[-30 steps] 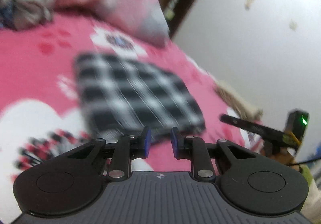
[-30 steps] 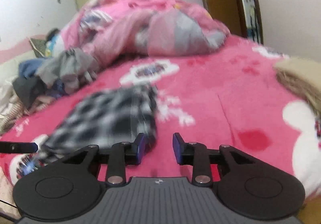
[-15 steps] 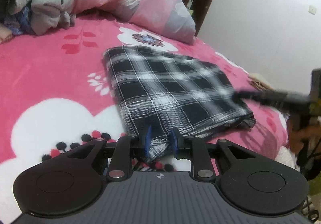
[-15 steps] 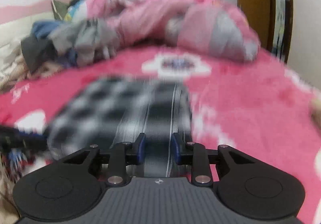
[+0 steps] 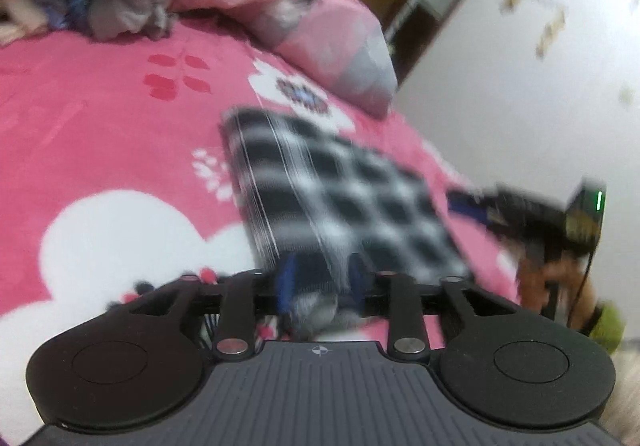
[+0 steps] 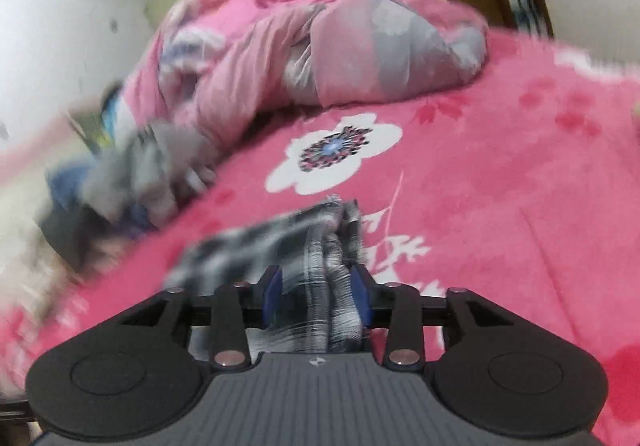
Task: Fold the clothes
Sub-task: 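Lift and carry the folded plaid fabric with both grippers toward the beige folded cloth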
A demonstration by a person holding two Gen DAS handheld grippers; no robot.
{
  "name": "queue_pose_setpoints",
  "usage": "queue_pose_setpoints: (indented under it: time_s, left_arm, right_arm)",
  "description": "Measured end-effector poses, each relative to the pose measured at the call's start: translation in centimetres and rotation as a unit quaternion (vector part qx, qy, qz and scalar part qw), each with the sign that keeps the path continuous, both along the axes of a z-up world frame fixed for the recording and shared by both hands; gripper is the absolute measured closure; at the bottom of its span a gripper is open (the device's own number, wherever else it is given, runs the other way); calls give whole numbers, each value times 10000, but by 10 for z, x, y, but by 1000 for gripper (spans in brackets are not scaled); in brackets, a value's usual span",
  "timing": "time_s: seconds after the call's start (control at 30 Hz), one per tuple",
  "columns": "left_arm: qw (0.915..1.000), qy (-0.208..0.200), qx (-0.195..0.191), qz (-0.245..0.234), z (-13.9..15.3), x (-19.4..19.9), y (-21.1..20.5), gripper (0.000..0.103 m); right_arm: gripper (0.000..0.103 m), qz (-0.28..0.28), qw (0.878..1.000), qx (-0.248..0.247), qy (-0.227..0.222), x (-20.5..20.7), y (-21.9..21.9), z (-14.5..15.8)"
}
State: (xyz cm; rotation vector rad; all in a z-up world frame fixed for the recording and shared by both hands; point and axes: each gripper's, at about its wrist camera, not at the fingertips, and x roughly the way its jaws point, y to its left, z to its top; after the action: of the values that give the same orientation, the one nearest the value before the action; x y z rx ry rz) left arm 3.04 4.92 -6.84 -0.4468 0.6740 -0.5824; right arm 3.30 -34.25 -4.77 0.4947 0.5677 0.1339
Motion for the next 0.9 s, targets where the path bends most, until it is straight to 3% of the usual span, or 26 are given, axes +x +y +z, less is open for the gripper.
queue_pose_setpoints:
  time_s: [0.03, 0.13, 0.23, 0.27, 0.37, 0.53, 0.67, 0.77, 0.83, 0.9]
  left_arm:
    - [9998, 104, -168, 65, 2, 5, 7, 56]
    - [9947, 828, -610, 91, -5, 35, 18, 47]
    - [9844, 1427, -1030, -71, -22, 60, 19, 47]
    - [9825, 1513, -1082, -131, -26, 66, 17, 47]
    - [9793, 1658, -1118, -314, -33, 81, 7, 48]
    - [9775, 1726, -1065, -583, -34, 106, -8, 52]
    - [9749, 1782, -1138, -693, -39, 123, -15, 60]
    - [9725, 1827, -1253, -722, -43, 135, -19, 66]
    - [9710, 1879, -1321, -671, -46, 140, -21, 72]
    - [9707, 1900, -1351, -576, -45, 140, -22, 78]
  right_arm:
    - [44, -19, 9995, 294, 72, 1, -9, -2]
    - [37, -84, 9931, 1091, 424, 3, -37, -14]
    - [30, 81, 9789, 1701, 1131, 15, -57, -34]
    - [30, 212, 9750, 1767, 1332, 20, -58, -40]
    - [24, 623, 9747, 1634, 1395, 27, -55, -41]
    - [23, 1160, 9627, 1819, 1636, 62, -51, -48]
    - [25, 1611, 9541, 1960, 1594, 100, -46, -56]
    - [37, 1864, 9501, 1997, 1506, 124, -40, -63]
    - [54, 1909, 9486, 2030, 1503, 134, -38, -67]
    - [61, 1905, 9494, 2015, 1476, 139, -36, -68]
